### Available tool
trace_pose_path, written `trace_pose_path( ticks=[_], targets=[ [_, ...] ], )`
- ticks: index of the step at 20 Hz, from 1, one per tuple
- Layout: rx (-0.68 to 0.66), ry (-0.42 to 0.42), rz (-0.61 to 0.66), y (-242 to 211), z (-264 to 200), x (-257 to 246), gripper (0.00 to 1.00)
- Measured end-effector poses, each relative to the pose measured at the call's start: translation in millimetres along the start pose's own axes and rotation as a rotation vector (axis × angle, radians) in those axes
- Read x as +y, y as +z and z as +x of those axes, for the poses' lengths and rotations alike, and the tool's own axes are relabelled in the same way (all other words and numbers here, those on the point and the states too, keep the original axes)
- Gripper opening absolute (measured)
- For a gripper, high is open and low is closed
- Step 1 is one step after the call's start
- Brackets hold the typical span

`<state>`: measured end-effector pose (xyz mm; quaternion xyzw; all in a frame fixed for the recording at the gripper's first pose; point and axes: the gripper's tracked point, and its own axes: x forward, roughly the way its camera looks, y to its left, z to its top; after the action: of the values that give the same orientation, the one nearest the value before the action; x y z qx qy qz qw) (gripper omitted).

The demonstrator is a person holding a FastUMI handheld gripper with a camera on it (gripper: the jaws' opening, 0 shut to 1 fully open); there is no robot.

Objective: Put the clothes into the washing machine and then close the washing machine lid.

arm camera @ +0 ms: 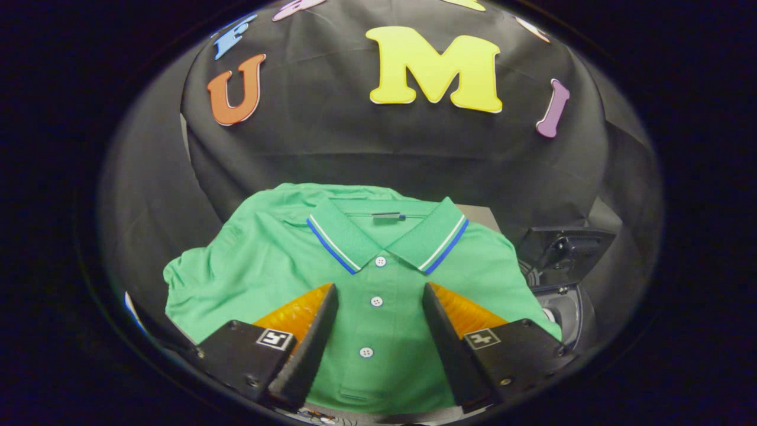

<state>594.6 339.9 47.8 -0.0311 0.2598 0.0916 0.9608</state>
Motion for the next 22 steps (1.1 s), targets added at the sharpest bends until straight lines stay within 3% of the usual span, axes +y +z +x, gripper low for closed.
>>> trace_pose_path(
  ticks=[1,4,7,11,14,22],
  targets=[
    [0.002,0.007,0.0,0,2,1,0.83],
    [0.012,0.023,-0.01,-1,-2,1,0.44],
    [0.001,0.046,0.002,-4,-8,-3,0.16],
    [0.009,0.103,-0.005,-4,-12,-3,0.08],
    [-0.009,0.159,0.059,3,-17,-6,0.08],
    [-0.16,0.225,0.079,37,-44,-14,0.07]
  ],
)
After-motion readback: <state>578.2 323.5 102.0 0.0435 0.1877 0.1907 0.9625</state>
